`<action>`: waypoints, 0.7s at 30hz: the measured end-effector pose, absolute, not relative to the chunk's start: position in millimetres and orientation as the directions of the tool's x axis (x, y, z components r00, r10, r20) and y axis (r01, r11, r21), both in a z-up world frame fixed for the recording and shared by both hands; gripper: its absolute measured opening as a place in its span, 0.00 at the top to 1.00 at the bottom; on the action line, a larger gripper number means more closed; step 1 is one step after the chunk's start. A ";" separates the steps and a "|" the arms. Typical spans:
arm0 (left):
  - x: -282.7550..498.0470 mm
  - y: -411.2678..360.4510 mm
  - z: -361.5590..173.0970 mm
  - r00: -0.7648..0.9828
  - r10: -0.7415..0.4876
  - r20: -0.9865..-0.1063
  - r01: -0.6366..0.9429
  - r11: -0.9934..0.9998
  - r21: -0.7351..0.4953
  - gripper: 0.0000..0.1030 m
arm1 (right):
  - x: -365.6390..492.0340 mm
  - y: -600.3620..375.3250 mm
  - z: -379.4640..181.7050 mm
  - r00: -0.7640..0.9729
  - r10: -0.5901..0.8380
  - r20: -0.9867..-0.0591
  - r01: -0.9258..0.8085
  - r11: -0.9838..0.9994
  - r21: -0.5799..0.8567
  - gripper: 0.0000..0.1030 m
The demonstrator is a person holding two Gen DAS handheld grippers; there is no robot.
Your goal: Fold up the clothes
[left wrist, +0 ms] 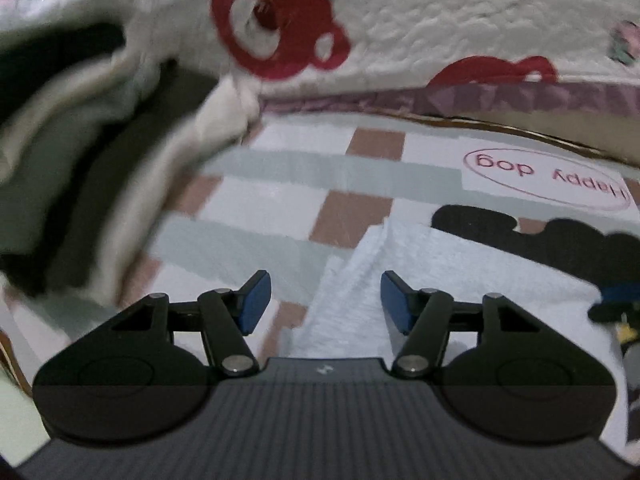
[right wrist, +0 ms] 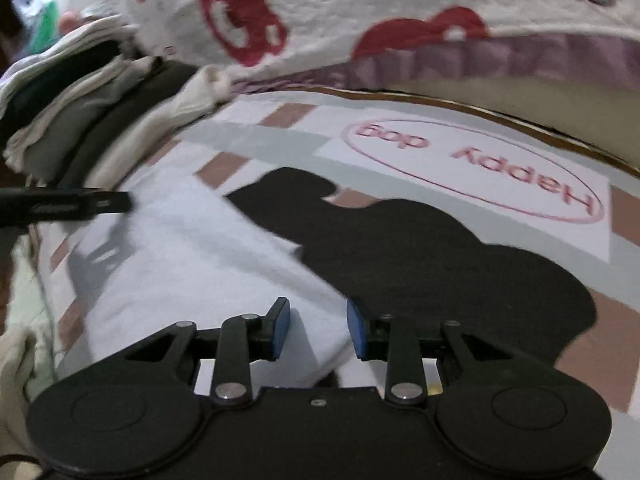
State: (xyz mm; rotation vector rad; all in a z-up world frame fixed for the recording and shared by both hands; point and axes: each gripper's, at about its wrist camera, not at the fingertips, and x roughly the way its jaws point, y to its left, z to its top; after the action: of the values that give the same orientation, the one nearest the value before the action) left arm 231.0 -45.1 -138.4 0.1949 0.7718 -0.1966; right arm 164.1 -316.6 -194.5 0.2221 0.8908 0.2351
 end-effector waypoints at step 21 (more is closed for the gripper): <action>201.6 16.5 -150.9 0.671 -0.363 -0.646 0.188 0.927 -0.326 0.42 | 133.3 -242.0 -142.8 0.719 0.262 -0.644 -0.238 0.963 0.127 0.56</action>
State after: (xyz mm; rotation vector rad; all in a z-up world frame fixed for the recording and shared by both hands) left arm 201.7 16.5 -150.9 -0.2412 0.7762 -0.3137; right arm 133.3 -242.0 -142.8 0.0363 0.7173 0.2764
